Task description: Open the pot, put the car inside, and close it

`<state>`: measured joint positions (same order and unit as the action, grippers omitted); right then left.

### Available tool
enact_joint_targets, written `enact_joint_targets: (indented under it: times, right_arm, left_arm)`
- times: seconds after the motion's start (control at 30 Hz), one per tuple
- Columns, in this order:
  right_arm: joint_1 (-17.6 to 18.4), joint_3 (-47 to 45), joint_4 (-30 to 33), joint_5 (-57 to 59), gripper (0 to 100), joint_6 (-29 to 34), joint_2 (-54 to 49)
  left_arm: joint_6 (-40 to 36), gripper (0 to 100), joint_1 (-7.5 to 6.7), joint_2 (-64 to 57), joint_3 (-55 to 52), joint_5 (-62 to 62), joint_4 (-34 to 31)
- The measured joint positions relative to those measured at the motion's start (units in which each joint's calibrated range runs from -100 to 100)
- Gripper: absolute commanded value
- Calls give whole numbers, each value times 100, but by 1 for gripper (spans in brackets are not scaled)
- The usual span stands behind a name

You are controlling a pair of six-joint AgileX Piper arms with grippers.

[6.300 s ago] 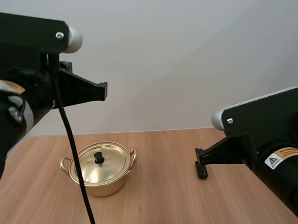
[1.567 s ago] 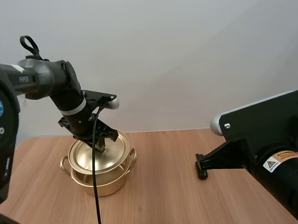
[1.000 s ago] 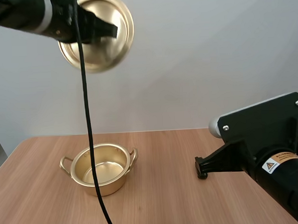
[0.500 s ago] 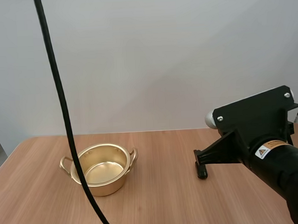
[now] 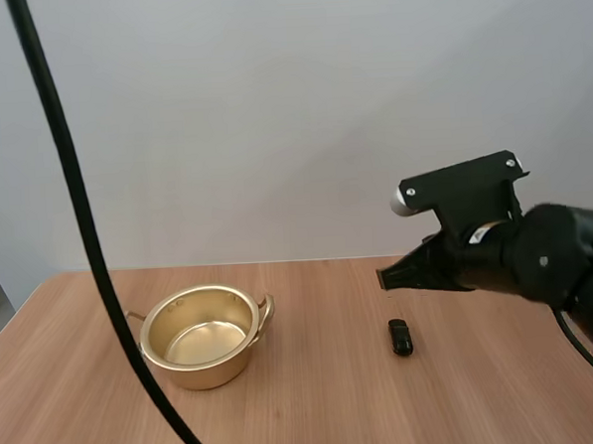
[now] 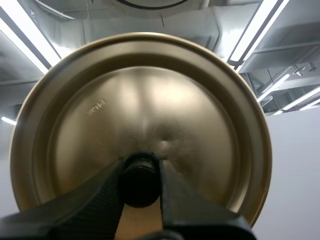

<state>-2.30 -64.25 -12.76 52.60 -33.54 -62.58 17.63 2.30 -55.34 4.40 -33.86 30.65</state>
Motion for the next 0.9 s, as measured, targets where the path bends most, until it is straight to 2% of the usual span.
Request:
enact_joint_targets:
  times: [0.07,0.3,0.43,0.5,0.7,0.9]
  right_arm:
    - [0,292,-71,362,1,14,356]
    - [0,962,-105,500,62,-344,1709]
    - [0,965,-114,197,84,-344,2432]
    - [0,965,-114,197,88,-344,2833]
    - [0,965,-114,348,88,-368,3902]
    - [0,965,-114,216,88,-368,4408]
  left_arm:
    - [0,0,0,0,96,64,0]
    - [0,0,0,0,175,125,0]
    - [56,0,0,0,175,125,0]
    - [81,0,0,0,175,125,0]
    - [106,0,0,0,175,125,0]
    - [120,0,0,0,175,125,0]
